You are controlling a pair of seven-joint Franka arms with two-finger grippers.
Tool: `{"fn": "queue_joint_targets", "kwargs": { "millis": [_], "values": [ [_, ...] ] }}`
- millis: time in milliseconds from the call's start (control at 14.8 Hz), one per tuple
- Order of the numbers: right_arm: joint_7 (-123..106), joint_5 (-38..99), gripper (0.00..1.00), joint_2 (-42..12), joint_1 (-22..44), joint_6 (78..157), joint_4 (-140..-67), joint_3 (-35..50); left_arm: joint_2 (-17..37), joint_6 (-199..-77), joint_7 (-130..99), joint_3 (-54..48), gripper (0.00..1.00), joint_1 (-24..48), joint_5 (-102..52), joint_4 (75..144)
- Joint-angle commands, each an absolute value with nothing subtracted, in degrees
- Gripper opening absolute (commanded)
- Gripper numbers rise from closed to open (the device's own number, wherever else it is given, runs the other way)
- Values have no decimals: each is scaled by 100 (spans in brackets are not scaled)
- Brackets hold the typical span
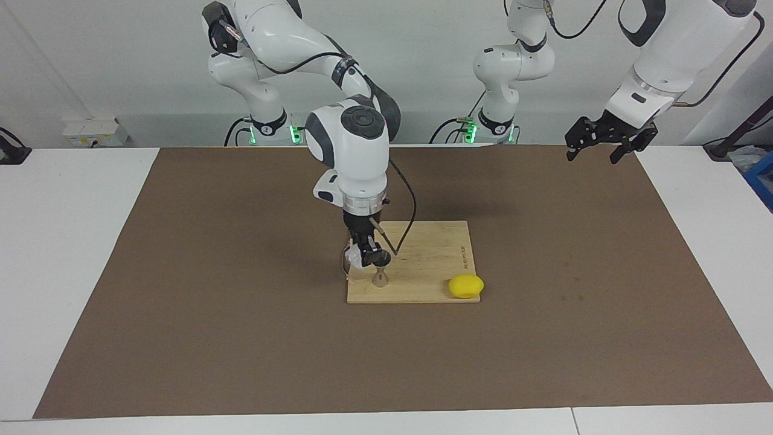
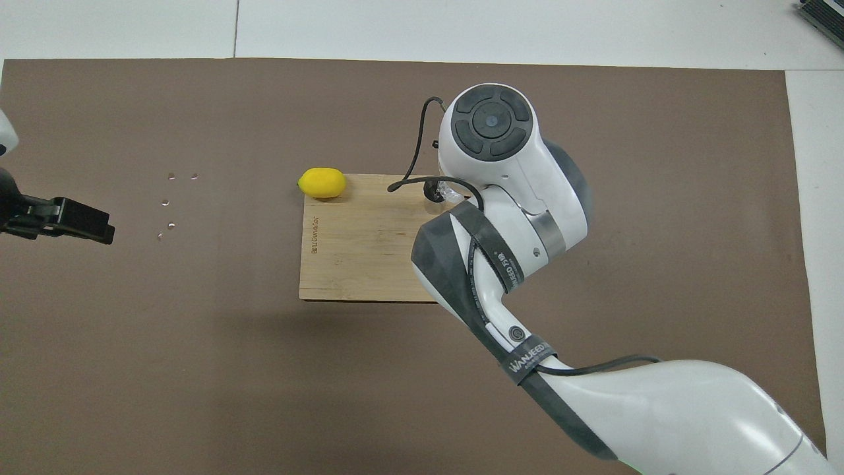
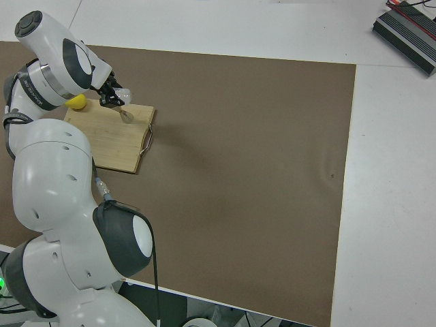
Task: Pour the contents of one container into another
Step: 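Tilt the glass cup with the right gripper into the dark cup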
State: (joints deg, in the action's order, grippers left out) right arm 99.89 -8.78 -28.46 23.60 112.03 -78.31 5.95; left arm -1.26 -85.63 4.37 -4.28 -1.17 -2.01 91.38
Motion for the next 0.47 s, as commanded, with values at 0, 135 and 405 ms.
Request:
{"fn": "queue_joint_targets", "kwargs": {
  "millis": [0, 135, 405],
  "values": [
    [10116, -607, 0, -2927, 2259, 11100, -7629, 624, -281, -8561, 527, -413, 100, -132, -255, 9290],
    [10116, -414, 0, -2909, 2136, 11153, -7629, 633, -281, -8561, 527, -413, 100, -132, -255, 9290],
    [10020, 78, 0, -2918, 1952, 11258, -7638, 633, -281, -8561, 527, -413, 100, -132, -255, 9290]
  ]
}}
